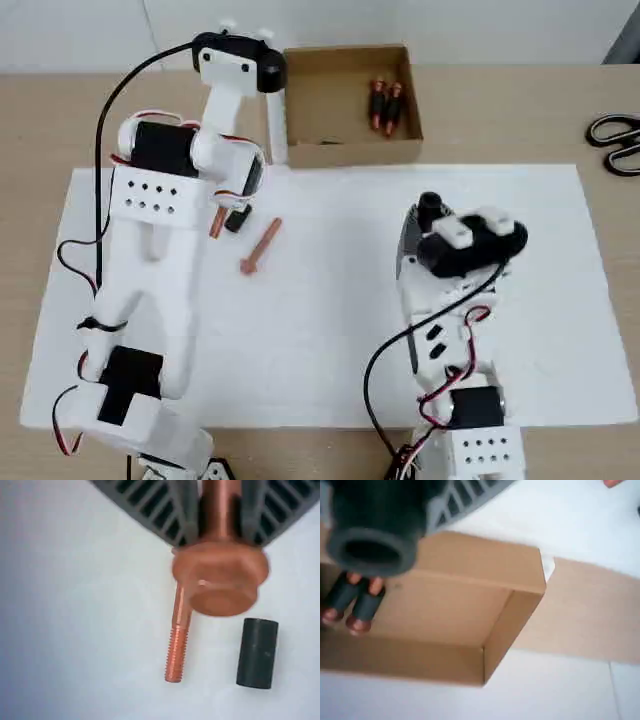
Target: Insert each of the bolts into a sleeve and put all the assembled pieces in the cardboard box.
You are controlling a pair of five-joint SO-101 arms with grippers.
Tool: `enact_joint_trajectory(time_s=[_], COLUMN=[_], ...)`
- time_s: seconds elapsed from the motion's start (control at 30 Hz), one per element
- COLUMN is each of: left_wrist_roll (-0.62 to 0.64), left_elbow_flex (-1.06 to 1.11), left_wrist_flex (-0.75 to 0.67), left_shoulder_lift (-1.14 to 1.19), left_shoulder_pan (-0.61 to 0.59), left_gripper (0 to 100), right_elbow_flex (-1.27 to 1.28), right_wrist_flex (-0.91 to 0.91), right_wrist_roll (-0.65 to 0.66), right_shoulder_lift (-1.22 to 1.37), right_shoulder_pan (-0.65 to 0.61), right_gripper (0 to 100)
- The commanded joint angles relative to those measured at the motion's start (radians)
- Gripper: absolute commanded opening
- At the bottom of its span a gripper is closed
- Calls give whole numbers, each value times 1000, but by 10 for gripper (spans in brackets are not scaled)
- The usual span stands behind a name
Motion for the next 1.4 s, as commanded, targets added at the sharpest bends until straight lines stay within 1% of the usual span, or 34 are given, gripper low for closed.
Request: enact_joint_trajectory(time_s=[0.0,0.1,0.23,0.33,0.4,0.53,0.67,0.77,0.83,0.93,1.0,1.1,1.23,1.37], left_wrist_roll=[-8,-8,-11,-6,-6,-3,91,120,150,229,298,353,362,362], left_elbow_flex=[-4,-7,-10,-2,8,42,39,28,15,-62,-143,-240,-303,-312], left_wrist_flex=[-21,-18,-17,-14,23,28,18,-55,-133,-239,-285,-345,-356,-359], left_shoulder_lift=[-57,-58,-58,-58,-58,-58,-58,-58,-58,-58,-58,-58,-58,-58], left_shoulder_pan=[-3,-3,-3,-2,3,6,6,3,9,52,86,157,247,296], left_gripper=[6,6,6,6,6,6,6,6,6,6,6,6,6,6], right_elbow_flex=[137,130,132,132,132,132,132,132,132,132,132,132,132,132], right_wrist_flex=[-114,-39,8,10,13,15,15,15,15,61,119,160,125,22], right_wrist_roll=[-6,-6,-6,-6,-6,-6,-6,-6,-8,-8,-8,-8,-11,-12], right_shoulder_lift=[-174,-278,-282,-283,-283,-283,-283,-282,-278,-274,-274,-278,-283,-283], right_shoulder_pan=[-5,-7,-56,-68,-70,-70,-70,-71,-71,-97,-127,-140,-140,-140], right_gripper=[6,5,5,5,5,5,5,5,5,4,4,4,4,4])
